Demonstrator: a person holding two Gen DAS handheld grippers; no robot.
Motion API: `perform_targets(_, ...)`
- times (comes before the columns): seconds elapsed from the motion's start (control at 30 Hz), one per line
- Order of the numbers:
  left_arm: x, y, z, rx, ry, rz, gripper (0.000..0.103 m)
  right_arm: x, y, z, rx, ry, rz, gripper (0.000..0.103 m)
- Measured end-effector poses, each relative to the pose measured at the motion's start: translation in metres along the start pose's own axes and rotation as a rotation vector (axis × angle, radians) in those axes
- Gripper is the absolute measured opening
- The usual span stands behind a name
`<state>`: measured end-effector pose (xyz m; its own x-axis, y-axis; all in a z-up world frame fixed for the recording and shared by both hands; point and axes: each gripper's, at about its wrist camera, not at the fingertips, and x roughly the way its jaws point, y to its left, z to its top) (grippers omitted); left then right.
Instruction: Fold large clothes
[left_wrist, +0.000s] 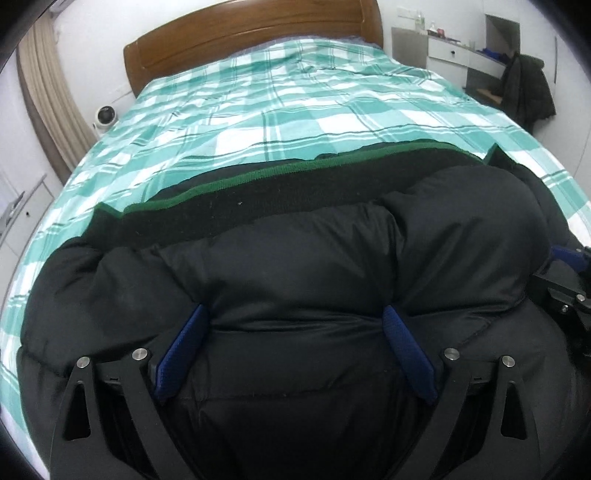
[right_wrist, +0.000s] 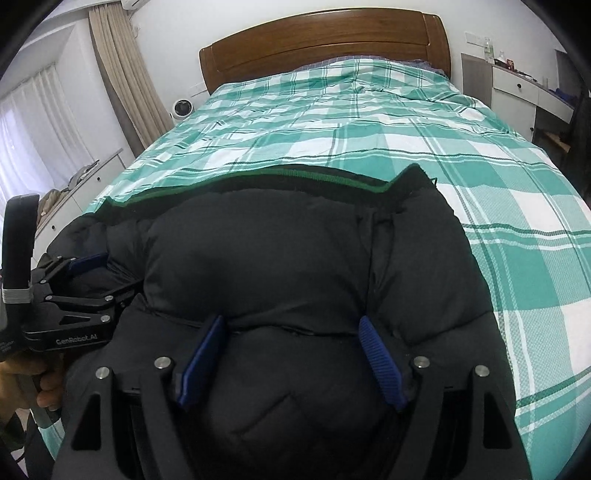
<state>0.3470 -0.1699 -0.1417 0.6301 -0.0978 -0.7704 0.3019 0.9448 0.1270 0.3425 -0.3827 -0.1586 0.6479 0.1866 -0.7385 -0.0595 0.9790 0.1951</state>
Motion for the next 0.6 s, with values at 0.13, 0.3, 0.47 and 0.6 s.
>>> perform_targets(0.13,-0.011,0.000,-0.004,0.004,-0.001,0.012,0.095,0.000,-0.001,0.000,0.001,0.001,0.003,0.077)
perform_targets(0.3,-0.035,-0.005,-0.019,0.035,-0.010,0.009,0.095,-0.001,-0.001,0.000,0.003,0.001,-0.001,0.077)
perform_targets(0.47,-0.039,-0.002,-0.029,0.014,0.009,-0.007,0.095,-0.001,0.000,0.002,0.001,0.006,-0.008,0.077)
perform_targets(0.6,-0.042,-0.003,-0.031,0.015,0.021,-0.007,0.095,0.000,0.001,0.002,0.000,0.011,-0.013,0.077)
